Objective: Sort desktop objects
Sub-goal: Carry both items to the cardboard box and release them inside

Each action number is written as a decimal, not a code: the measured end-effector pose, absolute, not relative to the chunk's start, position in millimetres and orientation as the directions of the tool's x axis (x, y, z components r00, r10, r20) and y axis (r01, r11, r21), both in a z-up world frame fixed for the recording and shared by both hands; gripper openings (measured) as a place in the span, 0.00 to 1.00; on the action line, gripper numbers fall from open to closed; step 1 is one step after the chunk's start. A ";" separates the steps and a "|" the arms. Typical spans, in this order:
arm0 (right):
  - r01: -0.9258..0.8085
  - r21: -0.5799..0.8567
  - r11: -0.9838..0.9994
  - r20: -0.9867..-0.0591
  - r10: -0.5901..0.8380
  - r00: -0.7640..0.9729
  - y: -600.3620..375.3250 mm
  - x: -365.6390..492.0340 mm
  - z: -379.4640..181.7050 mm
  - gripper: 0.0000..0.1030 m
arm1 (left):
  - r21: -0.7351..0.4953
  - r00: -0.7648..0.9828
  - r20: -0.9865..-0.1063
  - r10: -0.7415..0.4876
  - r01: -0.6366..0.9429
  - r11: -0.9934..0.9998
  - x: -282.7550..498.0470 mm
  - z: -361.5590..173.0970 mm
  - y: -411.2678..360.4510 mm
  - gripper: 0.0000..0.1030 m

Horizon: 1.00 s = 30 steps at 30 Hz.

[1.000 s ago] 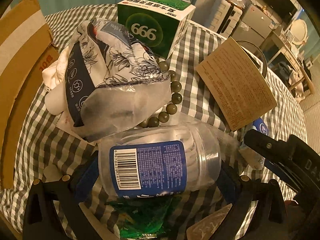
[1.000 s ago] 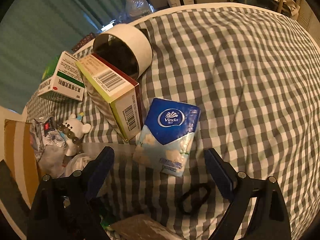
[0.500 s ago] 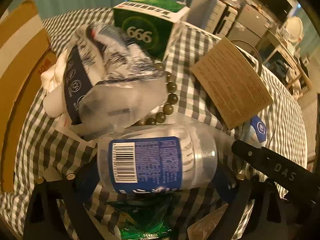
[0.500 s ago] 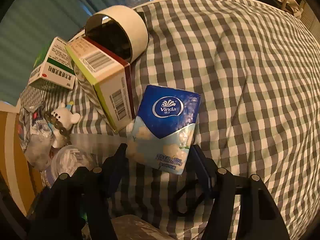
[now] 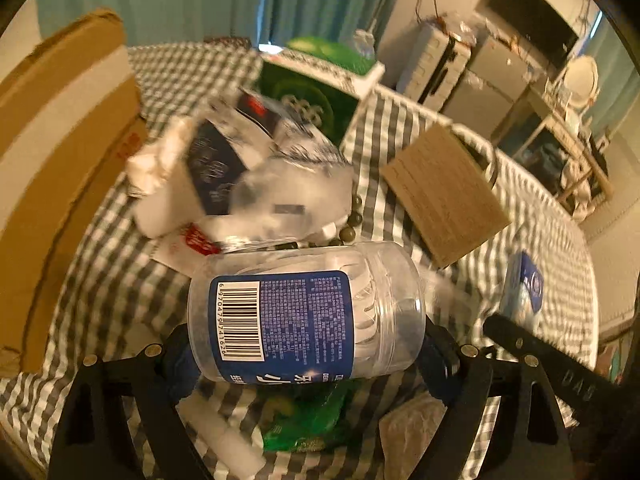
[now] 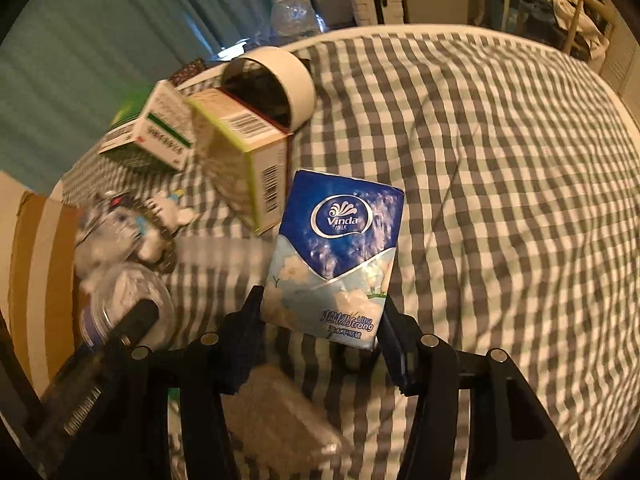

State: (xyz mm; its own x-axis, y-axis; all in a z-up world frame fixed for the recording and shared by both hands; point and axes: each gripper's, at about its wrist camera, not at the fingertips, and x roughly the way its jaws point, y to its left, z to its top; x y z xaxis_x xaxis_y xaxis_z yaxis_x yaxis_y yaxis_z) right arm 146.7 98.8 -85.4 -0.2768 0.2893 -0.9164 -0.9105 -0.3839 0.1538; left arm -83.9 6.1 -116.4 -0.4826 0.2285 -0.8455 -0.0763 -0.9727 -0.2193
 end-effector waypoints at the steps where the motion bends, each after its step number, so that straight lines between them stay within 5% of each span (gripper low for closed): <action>1: -0.904 0.152 -0.400 -0.913 0.293 -0.283 109.5 148.8 -81.3 0.51 | -0.224 -0.494 -0.838 0.231 -0.074 -0.972 -85.3 -111.8 5.5 0.87; 12: -0.764 0.213 -0.609 -0.819 0.315 -0.479 56.8 125.1 11.9 0.51 | -0.165 -0.685 -0.710 0.163 -0.063 -0.984 -58.9 -7.8 -25.4 0.87; 19: -0.588 0.246 -0.771 -0.737 0.245 -0.630 -8.7 46.6 70.1 0.51 | -0.160 -0.777 -0.626 0.066 0.045 -0.986 -53.3 55.4 -116.3 0.87; 30: -0.371 0.273 -0.887 -0.746 0.048 -0.664 -62.8 -96.5 55.9 0.52 | -0.217 -0.740 -0.666 -0.092 0.310 -0.926 -78.3 24.9 -272.2 0.87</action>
